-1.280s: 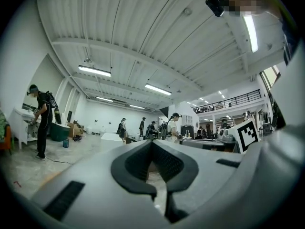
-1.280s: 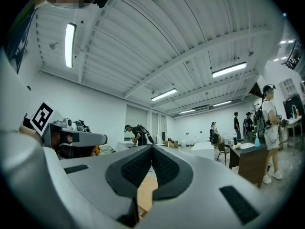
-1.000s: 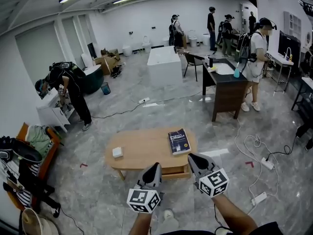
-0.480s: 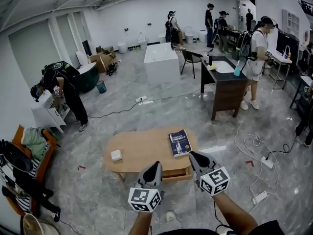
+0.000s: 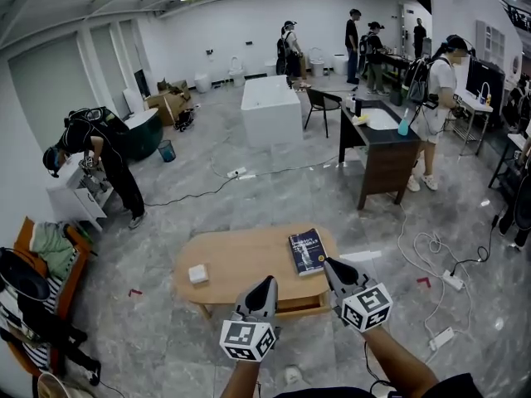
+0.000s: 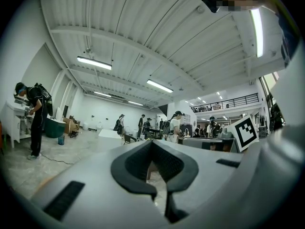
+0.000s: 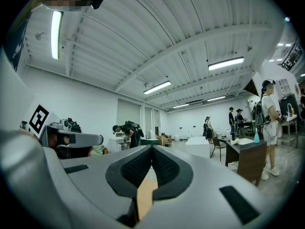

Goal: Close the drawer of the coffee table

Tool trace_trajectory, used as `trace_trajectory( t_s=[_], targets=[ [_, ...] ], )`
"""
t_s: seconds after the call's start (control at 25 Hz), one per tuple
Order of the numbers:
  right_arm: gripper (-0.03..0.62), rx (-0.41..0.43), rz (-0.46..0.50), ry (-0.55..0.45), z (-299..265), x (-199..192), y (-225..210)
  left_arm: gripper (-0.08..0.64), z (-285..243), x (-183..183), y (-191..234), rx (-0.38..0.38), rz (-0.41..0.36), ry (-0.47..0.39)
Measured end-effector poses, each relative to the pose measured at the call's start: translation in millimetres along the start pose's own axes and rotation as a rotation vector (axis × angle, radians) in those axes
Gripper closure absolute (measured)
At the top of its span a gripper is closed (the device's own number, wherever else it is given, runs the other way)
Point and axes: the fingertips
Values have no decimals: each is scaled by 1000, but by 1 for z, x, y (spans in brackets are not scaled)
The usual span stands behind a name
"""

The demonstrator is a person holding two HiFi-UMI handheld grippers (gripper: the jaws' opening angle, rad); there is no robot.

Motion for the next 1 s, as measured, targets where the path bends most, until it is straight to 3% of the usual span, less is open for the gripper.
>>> trace_trajectory(
  t_s=[0.52, 1.0],
  targets=[
    [581, -2, 8, 40, -61, -10, 9, 557, -21, 6, 61, -6, 38, 13],
    [581, -29, 2, 73, -85, -26, 8, 557, -40, -5, 89, -34, 68, 43]
  ],
)
Point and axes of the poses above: the fingertips, and each gripper's own axes: z backward along the fingers, y to its left, x out of its top, and after that the axes turned 15 degrees about z, right-handed
